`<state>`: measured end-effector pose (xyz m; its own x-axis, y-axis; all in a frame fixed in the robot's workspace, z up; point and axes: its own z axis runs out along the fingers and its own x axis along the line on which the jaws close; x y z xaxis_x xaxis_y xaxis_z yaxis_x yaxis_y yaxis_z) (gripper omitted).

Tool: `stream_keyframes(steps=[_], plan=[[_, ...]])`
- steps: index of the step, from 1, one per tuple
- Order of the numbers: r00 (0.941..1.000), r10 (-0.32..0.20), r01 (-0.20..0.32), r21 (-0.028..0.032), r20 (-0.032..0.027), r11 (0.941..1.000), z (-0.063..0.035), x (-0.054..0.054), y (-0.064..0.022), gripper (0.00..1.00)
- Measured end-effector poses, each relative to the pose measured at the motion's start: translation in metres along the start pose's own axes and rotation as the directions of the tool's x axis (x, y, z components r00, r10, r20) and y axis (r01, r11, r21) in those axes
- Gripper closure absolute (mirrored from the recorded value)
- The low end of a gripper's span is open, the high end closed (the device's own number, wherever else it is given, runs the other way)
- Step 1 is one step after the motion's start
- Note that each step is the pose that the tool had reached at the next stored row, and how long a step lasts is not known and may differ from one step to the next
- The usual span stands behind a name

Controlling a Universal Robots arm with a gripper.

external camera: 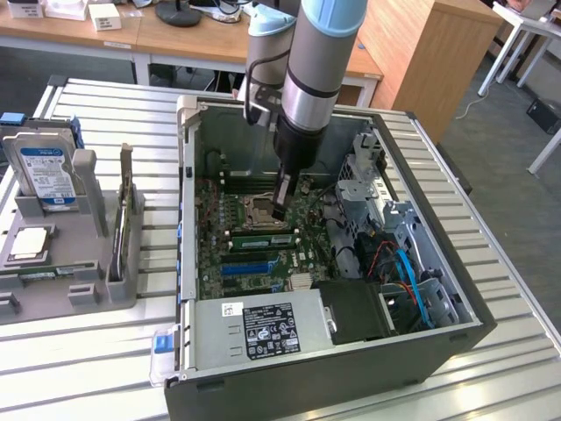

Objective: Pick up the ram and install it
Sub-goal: 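Press down the ram until it locks into place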

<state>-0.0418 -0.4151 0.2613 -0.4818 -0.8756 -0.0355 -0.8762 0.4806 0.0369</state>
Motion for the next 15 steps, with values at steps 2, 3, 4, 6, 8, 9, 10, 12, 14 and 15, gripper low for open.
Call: stream_keyframes(steps=[2, 3, 4, 6, 8, 9, 10, 12, 14, 15], plan=[[0.9993, 0.037, -0.037, 0.0013, 0.0015, 0.9993, 0.0004, 0.0, 0.0, 0.89], [0.9985, 0.055, -0.055, 0.0019, 0.0022, 0.9985, 0.0005, 0.0, 0.0, 0.89], [0.9973, 0.073, -0.073, 0.0025, 0.0028, 0.9973, 0.0007, 0.0, 0.0, 0.89], [0.9941, 0.109, -0.109, 0.0036, 0.0043, 0.9941, 0.001, 0.0, 0.0, 0.89], [0.9895, 0.144, -0.144, 0.0047, 0.0059, 0.9895, 0.0014, 0.0, 0.0, 0.89], [0.9865, 0.164, -0.164, 0.0054, 0.0066, 0.9865, 0.0016, 0.0, -0.0001, 0.89], [0.9834, 0.181, -0.181, 0.0058, 0.0074, 0.9834, 0.0018, 0.0, -0.0001, 0.89], [0.9762, 0.216, -0.217, 0.0068, 0.009, 0.9763, 0.0019, 0.0, -0.0001, 0.89], [0.9682, 0.25, -0.25, 0.0077, 0.0107, 0.9682, 0.002, 0.0, -0.0001, 0.89], [0.9656, 0.26, -0.26, 0.0079, 0.0111, 0.9656, 0.0021, 0.0, -0.0001, 0.89]])
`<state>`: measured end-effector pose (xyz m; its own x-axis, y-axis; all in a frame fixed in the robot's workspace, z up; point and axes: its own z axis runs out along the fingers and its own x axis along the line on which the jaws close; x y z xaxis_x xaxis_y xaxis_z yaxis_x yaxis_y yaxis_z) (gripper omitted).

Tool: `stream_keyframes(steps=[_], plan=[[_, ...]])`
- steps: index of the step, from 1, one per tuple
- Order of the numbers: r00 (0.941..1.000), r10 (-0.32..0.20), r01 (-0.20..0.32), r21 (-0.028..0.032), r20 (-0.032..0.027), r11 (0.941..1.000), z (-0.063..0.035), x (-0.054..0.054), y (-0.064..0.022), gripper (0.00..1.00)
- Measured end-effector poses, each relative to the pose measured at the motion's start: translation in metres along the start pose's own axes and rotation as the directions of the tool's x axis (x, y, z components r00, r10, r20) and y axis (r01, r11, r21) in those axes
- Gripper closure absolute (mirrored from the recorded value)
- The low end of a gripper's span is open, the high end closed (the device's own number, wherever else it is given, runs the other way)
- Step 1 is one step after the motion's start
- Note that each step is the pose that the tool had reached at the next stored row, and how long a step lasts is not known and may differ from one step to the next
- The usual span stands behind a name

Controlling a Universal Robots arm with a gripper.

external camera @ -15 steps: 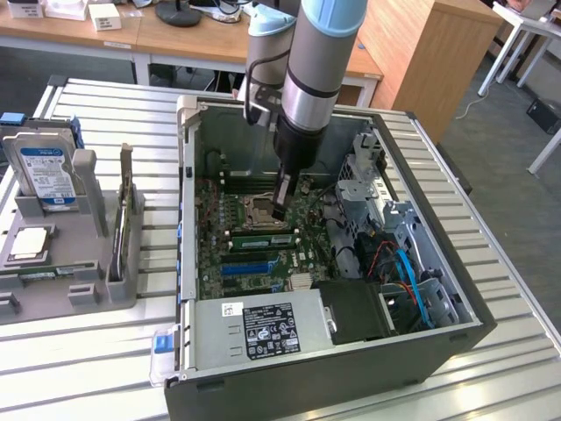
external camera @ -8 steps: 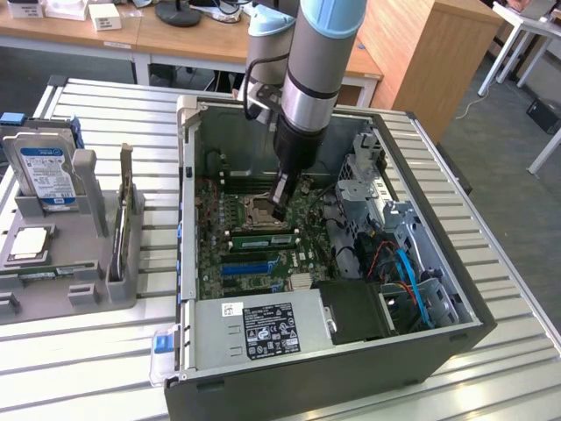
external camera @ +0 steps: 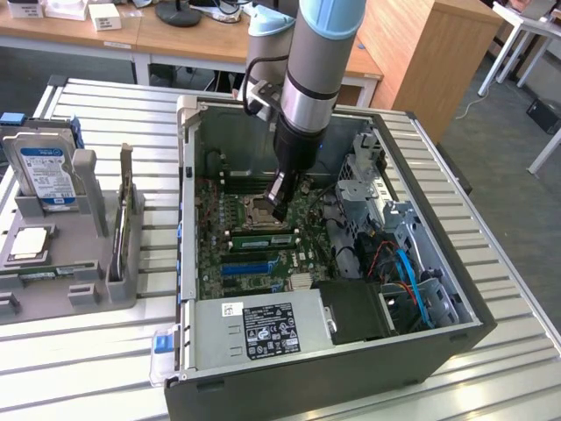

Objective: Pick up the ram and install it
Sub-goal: 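Press down the ram until it locks into place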

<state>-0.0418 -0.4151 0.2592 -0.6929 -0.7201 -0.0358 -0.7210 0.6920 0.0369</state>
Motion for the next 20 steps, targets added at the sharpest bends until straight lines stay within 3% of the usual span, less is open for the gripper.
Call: stream_keyframes(steps=[5, 10, 15, 20], plan=[[0.9974, 0.073, -0.073, 0.0026, 0.0026, 0.9974, 0.0004, 0.0, 0.0, 0.89], [0.9865, 0.163, -0.163, 0.0055, 0.0063, 0.9865, 0.0009, 0.0001, 0.0, 0.89], [0.9676, 0.252, -0.252, 0.0079, 0.0104, 0.9676, 0.0014, 0.0001, 0.0, 0.89], [0.9405, 0.34, -0.34, 0.0101, 0.0145, 0.9405, 0.0019, 0.0001, 0.0, 0.89]])
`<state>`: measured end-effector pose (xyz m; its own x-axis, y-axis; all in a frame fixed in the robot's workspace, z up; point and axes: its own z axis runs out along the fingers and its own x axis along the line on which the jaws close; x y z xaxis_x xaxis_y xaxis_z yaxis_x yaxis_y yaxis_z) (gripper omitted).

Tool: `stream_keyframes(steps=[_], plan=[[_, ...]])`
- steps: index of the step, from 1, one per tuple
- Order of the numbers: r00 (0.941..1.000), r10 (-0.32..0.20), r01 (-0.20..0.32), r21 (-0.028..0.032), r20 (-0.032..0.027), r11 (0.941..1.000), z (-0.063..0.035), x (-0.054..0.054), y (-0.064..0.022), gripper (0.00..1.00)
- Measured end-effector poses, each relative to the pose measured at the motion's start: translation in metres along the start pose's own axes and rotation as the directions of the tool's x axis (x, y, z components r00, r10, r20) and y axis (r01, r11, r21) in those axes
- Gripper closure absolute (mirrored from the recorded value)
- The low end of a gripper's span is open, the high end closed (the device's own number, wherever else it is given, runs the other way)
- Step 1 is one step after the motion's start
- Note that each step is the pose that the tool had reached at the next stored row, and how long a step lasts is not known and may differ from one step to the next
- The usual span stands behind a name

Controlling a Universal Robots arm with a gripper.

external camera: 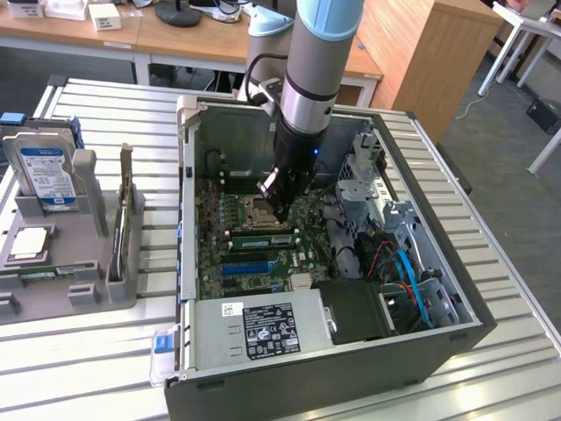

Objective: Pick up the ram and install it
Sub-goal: 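Press down the ram until it locks into place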

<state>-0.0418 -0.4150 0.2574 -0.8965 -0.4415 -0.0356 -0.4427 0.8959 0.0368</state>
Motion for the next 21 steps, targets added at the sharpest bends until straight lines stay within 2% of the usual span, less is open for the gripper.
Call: stream_keyframes(steps=[5, 10, 15, 21], plan=[[0.996, 0.09, -0.09, 0.0031, 0.0035, 0.996, 0.0004, 0.0, 0.0, 0.89], [0.9839, 0.179, -0.179, 0.0059, 0.0075, 0.9839, 0.0008, 0.0, 0.0, 0.89], [0.965, 0.262, -0.262, 0.0084, 0.0125, 0.965, 0.0013, 0.0001, 0.0, 0.89], [0.9341, 0.357, -0.357, 0.011, 0.0191, 0.9341, 0.0021, 0.0, 0.0, 0.89]])
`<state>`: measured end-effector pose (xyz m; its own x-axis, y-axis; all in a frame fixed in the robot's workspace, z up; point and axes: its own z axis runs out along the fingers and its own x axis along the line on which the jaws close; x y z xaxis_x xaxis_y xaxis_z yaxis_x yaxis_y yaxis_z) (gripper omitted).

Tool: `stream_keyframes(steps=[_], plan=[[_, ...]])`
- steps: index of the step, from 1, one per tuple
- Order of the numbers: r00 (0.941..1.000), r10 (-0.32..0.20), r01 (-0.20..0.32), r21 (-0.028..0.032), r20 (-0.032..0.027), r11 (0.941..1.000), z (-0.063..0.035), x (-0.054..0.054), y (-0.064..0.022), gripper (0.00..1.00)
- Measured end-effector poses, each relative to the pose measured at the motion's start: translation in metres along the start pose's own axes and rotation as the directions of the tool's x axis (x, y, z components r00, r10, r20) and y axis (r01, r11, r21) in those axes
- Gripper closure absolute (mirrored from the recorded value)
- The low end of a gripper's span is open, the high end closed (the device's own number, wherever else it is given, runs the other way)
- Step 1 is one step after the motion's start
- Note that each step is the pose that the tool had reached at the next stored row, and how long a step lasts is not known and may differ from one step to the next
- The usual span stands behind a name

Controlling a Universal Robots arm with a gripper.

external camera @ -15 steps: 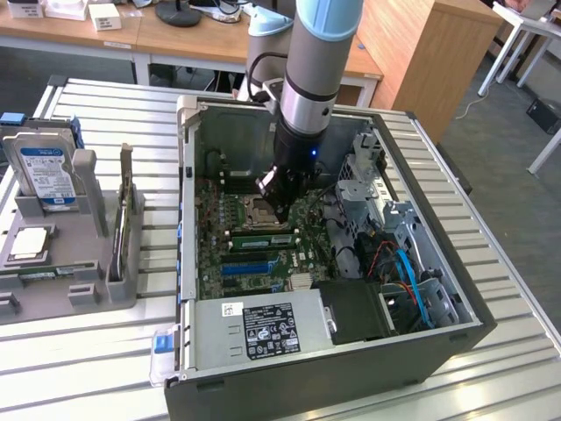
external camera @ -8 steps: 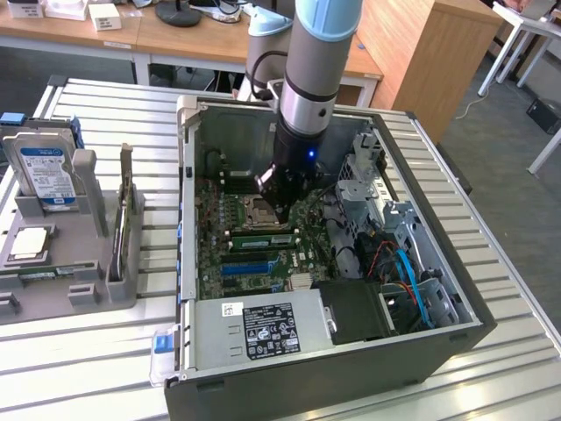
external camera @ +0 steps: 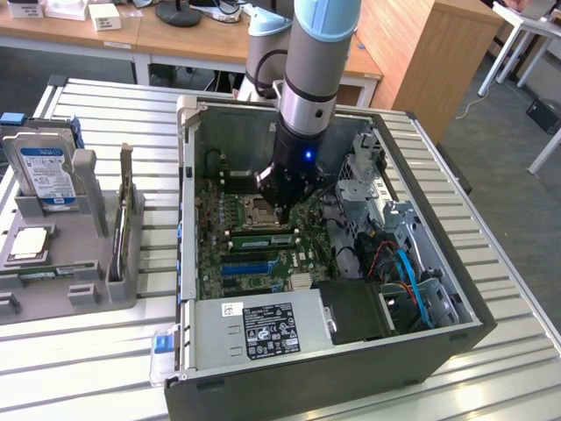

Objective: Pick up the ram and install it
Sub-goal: 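Press down the ram until it locks into place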

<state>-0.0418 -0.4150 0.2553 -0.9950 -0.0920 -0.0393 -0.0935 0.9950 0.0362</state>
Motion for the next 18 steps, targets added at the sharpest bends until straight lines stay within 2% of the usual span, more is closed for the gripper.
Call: stream_keyframes(steps=[2, 4, 5, 8, 10, 15, 18], plan=[[0.9997, 0.025, -0.025, 0.0009, 0.0011, 0.9997, 0.0001, 0.0, 0.0, 0.89], [0.9997, 0.025, -0.025, 0.0011, 0.0009, 0.9997, 0.0001, 0.0, 0.0, 0.89], [0.9997, 0.026, -0.026, 0.0009, -0.0019, 0.9997, 0.0001, 0.0001, 0.0, 0.89], [0.9994, 0.026, -0.026, -0.0004, -0.0209, 0.9997, -0.0006, 0.0, 0.0, 0.89], [0.9993, 0.026, -0.026, -0.0006, -0.0254, 0.9997, -0.0012, 0.0, 0.0001, 0.89], [0.9994, 0.026, -0.026, -0.0005, -0.0237, 0.9997, -0.0047, 0.0003, 0.0002, 0.89], [0.9995, 0.026, -0.026, -0.0003, -0.019, 0.9997, -0.0056, 0.0026, 0.0005, 0.89]])
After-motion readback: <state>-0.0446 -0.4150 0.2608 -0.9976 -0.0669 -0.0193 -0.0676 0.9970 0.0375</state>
